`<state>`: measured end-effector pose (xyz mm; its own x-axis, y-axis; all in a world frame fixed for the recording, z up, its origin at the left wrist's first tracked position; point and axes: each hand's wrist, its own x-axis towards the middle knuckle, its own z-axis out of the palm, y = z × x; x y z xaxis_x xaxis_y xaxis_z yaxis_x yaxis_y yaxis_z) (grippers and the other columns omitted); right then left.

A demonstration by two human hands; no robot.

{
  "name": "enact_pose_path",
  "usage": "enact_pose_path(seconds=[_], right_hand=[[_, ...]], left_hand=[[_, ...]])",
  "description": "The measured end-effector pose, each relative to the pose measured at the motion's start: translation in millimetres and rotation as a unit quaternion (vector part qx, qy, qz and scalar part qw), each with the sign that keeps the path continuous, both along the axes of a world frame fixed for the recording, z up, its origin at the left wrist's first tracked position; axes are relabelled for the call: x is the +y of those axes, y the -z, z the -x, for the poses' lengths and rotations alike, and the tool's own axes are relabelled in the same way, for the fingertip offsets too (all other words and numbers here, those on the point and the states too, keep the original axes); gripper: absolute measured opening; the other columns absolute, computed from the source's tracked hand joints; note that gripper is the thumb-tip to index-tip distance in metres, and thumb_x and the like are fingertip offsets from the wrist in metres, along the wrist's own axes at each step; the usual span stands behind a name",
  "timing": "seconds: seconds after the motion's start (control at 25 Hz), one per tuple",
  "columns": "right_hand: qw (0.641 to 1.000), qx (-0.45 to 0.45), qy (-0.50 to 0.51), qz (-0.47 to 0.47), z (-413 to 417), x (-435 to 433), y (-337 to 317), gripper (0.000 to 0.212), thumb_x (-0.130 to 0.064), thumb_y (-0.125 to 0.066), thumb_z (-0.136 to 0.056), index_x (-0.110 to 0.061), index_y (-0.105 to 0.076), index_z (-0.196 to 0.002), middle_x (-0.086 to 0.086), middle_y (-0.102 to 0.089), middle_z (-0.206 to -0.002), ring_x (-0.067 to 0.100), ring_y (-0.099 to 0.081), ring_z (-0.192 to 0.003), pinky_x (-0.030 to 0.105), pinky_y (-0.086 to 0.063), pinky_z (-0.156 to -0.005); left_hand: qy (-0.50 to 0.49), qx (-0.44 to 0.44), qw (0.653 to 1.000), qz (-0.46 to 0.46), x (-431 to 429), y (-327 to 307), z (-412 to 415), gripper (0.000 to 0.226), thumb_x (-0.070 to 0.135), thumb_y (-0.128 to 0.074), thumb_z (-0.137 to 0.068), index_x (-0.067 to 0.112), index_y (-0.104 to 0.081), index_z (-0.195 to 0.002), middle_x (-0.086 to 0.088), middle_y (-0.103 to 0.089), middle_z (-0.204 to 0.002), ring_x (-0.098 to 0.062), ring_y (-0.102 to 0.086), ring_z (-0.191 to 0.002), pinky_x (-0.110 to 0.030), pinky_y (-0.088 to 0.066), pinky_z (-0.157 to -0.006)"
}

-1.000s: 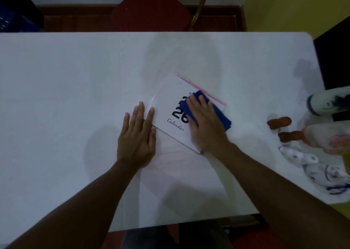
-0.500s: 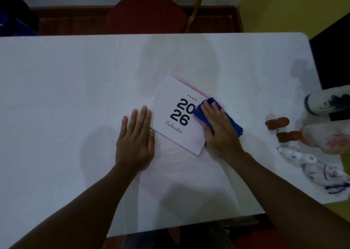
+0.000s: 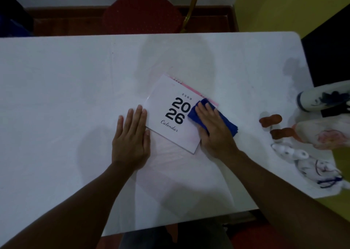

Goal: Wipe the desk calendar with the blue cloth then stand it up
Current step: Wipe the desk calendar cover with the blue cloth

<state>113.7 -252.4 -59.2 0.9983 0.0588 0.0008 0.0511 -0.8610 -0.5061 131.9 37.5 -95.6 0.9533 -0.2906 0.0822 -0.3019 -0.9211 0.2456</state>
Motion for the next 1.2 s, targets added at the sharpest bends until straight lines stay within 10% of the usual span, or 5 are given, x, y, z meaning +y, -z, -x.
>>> enact_pose_path(seconds=[0.36,0.64,0.96,1.2], right_hand=[[0.979,-0.031,-0.200,-0.001,71.5,7.6,6.4,0.059,-0.017,-0.062,-0.097,-0.007,-0.045,-0.153,0.006,-0.042,-0.162,0.023,-0.032,-0.154,0.051,-0.030,-0.124],[0.996,-0.006,-0.081,0.031,-15.5,-1.7,-11.6,0.055,-0.010,-0.056,-0.096,0.000,-0.048,-0.149,0.012,-0.046,-0.157,0.031,-0.037,-0.150,0.054,-0.030,-0.123],[0.986,0.030,-0.165,0.028,-117.1,79.4,-5.6,0.055,-0.016,-0.042,-0.108,-0.004,-0.028,-0.159,0.011,-0.025,-0.169,0.028,-0.015,-0.158,0.040,-0.006,-0.130],[0.995,0.018,-0.101,0.008,-70.9,51.2,-3.4,0.054,-0.016,-0.048,-0.107,-0.006,-0.033,-0.158,0.006,-0.031,-0.167,0.022,-0.021,-0.157,0.040,-0.015,-0.129]], left_hand=[[0.000,0.016,1.000,-0.002,0.5,-0.1,-0.3,0.064,0.039,-0.023,-0.110,0.017,-0.013,-0.170,-0.004,-0.012,-0.179,-0.022,-0.007,-0.167,-0.049,-0.013,-0.135],[-0.002,0.000,1.000,0.002,-0.2,0.1,-0.4,0.063,0.037,-0.024,-0.110,0.016,-0.018,-0.169,-0.004,-0.016,-0.178,-0.023,-0.011,-0.167,-0.049,-0.013,-0.135],[-0.001,0.032,0.999,-0.009,-0.5,-1.7,-0.6,0.064,0.038,-0.025,-0.110,0.016,-0.016,-0.169,-0.003,-0.013,-0.179,-0.021,-0.007,-0.167,-0.051,-0.017,-0.134],[0.001,0.029,1.000,-0.005,-0.7,-3.7,-0.2,0.064,0.037,-0.025,-0.110,0.015,-0.016,-0.169,-0.004,-0.013,-0.178,-0.022,-0.007,-0.167,-0.051,-0.017,-0.134]])
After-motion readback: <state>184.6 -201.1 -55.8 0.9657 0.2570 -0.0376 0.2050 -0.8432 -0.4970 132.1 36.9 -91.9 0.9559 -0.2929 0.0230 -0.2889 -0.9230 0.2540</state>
